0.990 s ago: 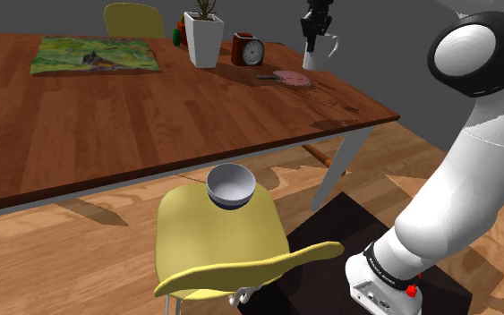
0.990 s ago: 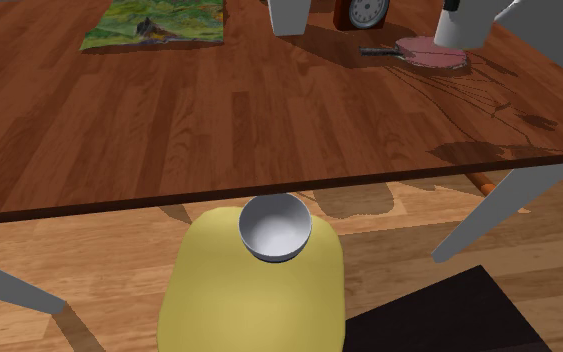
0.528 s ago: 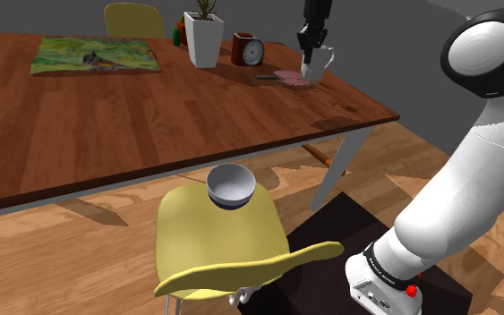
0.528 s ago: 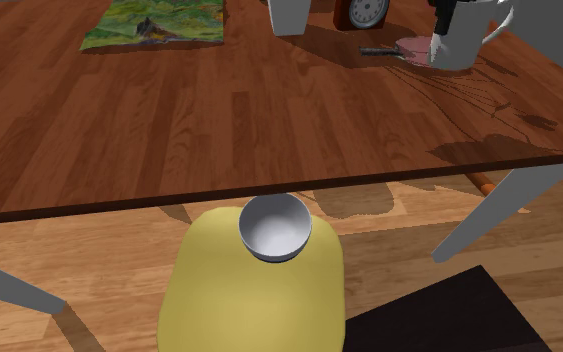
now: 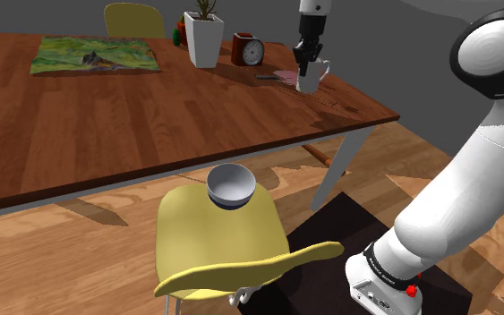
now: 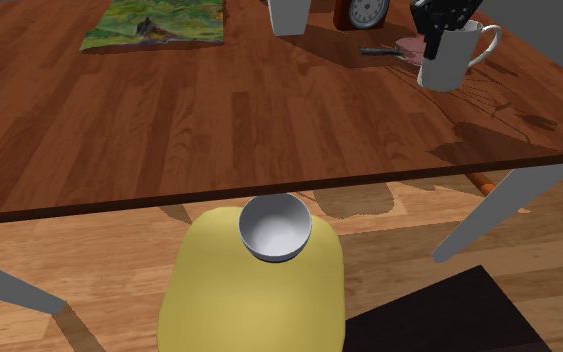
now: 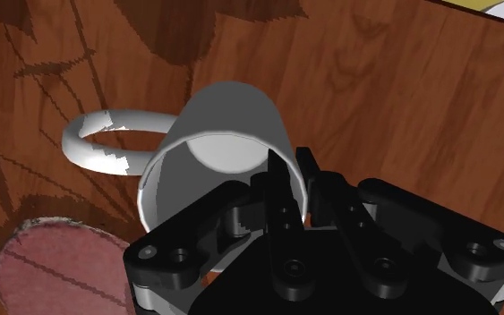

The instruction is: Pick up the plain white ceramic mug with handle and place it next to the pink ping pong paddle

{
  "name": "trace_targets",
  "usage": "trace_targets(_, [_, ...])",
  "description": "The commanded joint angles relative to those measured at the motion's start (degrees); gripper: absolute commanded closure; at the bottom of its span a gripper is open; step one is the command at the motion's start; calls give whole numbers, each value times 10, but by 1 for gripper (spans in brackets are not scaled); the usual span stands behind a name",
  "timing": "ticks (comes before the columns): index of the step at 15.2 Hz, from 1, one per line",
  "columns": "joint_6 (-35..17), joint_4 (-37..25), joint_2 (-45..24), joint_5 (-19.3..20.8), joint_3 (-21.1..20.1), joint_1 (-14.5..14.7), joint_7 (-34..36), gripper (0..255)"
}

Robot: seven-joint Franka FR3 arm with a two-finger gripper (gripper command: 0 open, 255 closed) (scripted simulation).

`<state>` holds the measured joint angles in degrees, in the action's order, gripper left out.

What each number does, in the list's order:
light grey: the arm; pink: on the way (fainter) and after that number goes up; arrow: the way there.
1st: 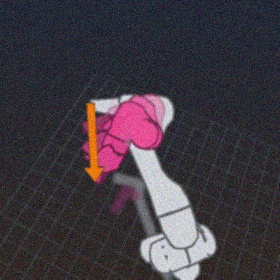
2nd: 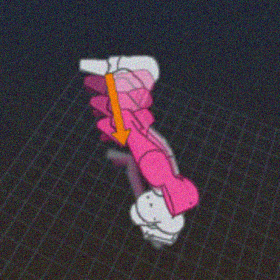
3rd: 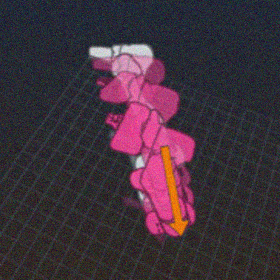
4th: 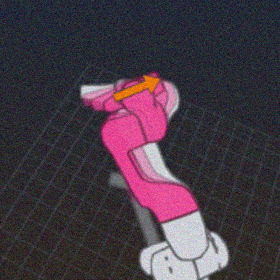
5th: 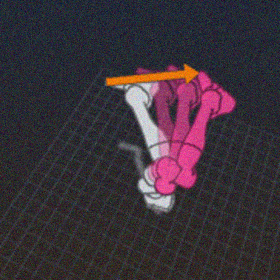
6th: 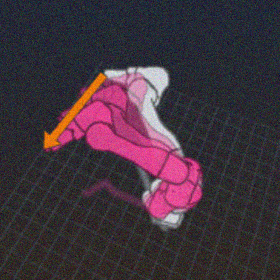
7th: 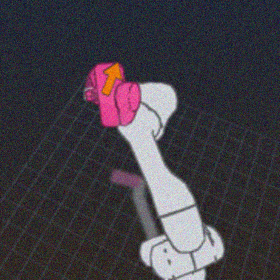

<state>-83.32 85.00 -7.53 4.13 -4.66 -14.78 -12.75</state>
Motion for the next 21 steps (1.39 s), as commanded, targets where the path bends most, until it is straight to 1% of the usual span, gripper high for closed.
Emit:
trace_targets(1, [-17,20,3,0,0,0,1,255])
trace_targets(11, [-98,108,10,-1,1,-1,5,255])
trace_targets(18, [-98,108,10,-1,1,-1,5,255])
trace_targets(19, [-98,108,10,-1,1,-1,5,0])
trace_targets(21, [-98,108,10,-1,1,-1,5,0])
